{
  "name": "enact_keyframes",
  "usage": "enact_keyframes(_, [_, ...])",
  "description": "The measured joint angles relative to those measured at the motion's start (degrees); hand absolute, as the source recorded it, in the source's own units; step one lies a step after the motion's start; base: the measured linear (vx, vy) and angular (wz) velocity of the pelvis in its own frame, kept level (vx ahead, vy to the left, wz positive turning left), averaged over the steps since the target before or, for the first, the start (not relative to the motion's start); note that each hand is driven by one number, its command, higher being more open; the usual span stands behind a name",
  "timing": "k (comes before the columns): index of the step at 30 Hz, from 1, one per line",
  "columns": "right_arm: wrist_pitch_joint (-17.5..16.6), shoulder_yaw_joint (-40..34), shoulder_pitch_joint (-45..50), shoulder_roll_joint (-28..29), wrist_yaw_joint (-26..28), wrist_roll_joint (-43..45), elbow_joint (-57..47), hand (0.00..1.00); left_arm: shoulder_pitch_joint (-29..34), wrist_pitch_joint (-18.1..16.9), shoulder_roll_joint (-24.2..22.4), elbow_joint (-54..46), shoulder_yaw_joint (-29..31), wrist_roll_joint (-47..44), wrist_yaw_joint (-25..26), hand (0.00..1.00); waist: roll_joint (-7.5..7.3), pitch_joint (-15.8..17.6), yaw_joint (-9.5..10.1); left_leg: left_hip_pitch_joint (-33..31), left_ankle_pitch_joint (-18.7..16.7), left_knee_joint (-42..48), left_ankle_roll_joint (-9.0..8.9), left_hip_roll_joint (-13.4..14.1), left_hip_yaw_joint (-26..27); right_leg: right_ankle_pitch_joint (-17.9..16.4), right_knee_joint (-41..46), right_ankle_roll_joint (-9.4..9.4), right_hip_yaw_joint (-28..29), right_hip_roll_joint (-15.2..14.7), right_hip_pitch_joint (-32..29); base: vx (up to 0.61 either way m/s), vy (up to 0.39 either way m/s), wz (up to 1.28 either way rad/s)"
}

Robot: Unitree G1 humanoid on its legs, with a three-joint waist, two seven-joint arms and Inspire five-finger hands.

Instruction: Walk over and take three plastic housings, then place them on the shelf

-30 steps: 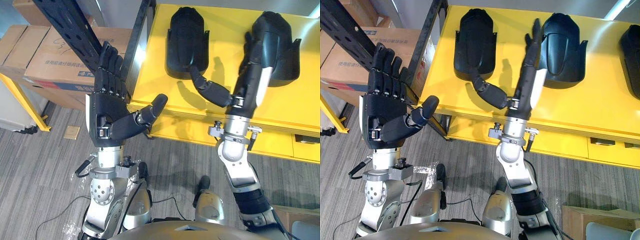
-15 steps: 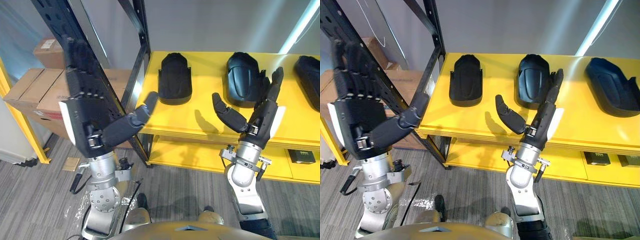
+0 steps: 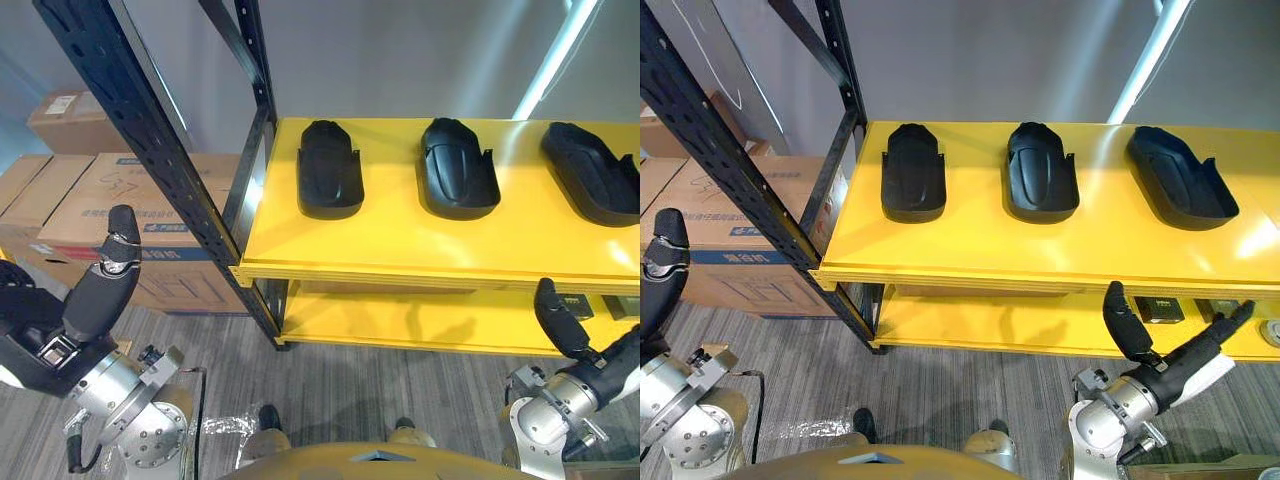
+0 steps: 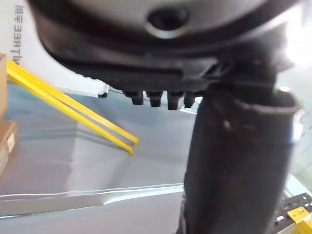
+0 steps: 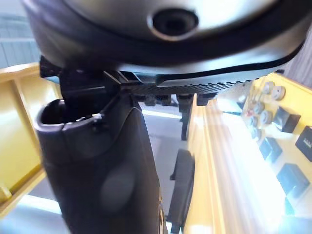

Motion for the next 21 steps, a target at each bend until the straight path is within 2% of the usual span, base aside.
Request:
enact_keyframes(1, [-0.11,0.23,-0.02,0.0,0.32,0.0,0.0,1.0,0.0,0.0,0.0,0.0,0.0,-0.11,-0.14,1.0,-0.01,-0.11,0.05,0.0,-0.01,0.0,-0.02,0.07,0.11,0.01,0.0,-0.02,0.12,0.07,-0.08,0.0,-0.01,-0.12])
enact_keyframes(5, [-2.59,4.61,-0.39,-1.43,10.5,4.25,-0.03,1.0,-0.64,1.54,0.02,1.71,-0.09,-4.46,-4.47,1.0,0.22,-0.54,0.21,0.16,0.01,0.0,-0.08,0.46,0.35,0.08,0.01,-0.1,0.41,0.45,-0.25,0.0,-0.009,-0.04])
enact_keyframes(6, [-2.8,7.76,-0.97,-2.7,15.46,7.31,-0.03,1.0,-1.49,3.36,0.13,4.74,-0.21,-7.33,-6.57,1.0,0.42,-0.68,0.28,0.18,0.02,0.0,-0.08,0.46,0.33,0.13,0.01,-0.04,0.4,0.44,-0.23,0.0,0.0,0.0])
enact_keyframes(7, [-2.8,8.45,-1.12,-3.02,16.09,7.67,-0.03,1.0,-1.72,3.7,0.14,5.43,-0.24,-7.82,-6.81,1.0,0.44,-0.69,0.29,0.18,0.02,0.0,-0.08,0.46,0.32,0.14,0.01,-0.03,0.39,0.45,-0.23,0.0,0.0,0.0])
enact_keyframes(11, [-2.82,15.83,-4.89,-6.61,28.05,12.74,-0.12,1.0,-2.53,9.68,0.19,13.22,-0.39,-11.54,-10.32,1.0,0.09,-0.79,0.54,-0.32,0.17,0.01,-0.11,0.44,-0.3,0.28,-0.04,0.13,-0.24,0.46,-0.2,-0.01,-0.002,0.07])
enact_keyframes(14, [-2.78,18.14,-7.45,-8.05,31.52,14.41,-0.23,1.0,-2.45,11.49,0.23,16.16,-0.47,-11.63,-12.1,1.0,-0.92,-0.73,1.93,-0.5,0.28,0.01,-0.18,0.39,-1.35,0.26,-0.03,0.09,-1.23,0.47,0.36,0.01,-0.008,0.18])
enact_keyframes(16, [-2.67,19.02,-9.09,-8.06,31.64,15.83,-0.32,1.0,-1.96,11.93,0.51,16.59,-0.37,-11.63,-12.36,1.0,-1.37,-0.71,2.75,-0.78,0.3,0.01,-0.21,0.34,-2.23,0.11,-0.04,-0.08,-2.23,0.47,0.73,0.0,-0.011,0.24])
enact_keyframes(18, [-2.01,19.03,-10.78,-8.09,31.4,15.82,-0.41,1.0,-1.89,12.33,0.78,17.4,-0.26,-11.74,-12.67,1.0,-1.31,-0.66,3.28,-1.64,0.58,0.0,-0.14,0.25,-3.15,0.07,-0.05,-0.11,-3.06,0.47,0.67,-0.01,-0.008,0.26])
enact_keyframes(21, [-0.11,19.14,-13.38,-8.1,30.92,15.7,-0.41,1.0,-1.55,12.5,0.78,20.45,-0.28,-16.49,-16.61,1.0,-0.81,-0.4,3.57,-2.51,0.99,0.0,-0.04,0.16,-4.34,0.03,-0.05,-0.13,-4.22,0.47,0.65,-0.02,-0.006,0.19])
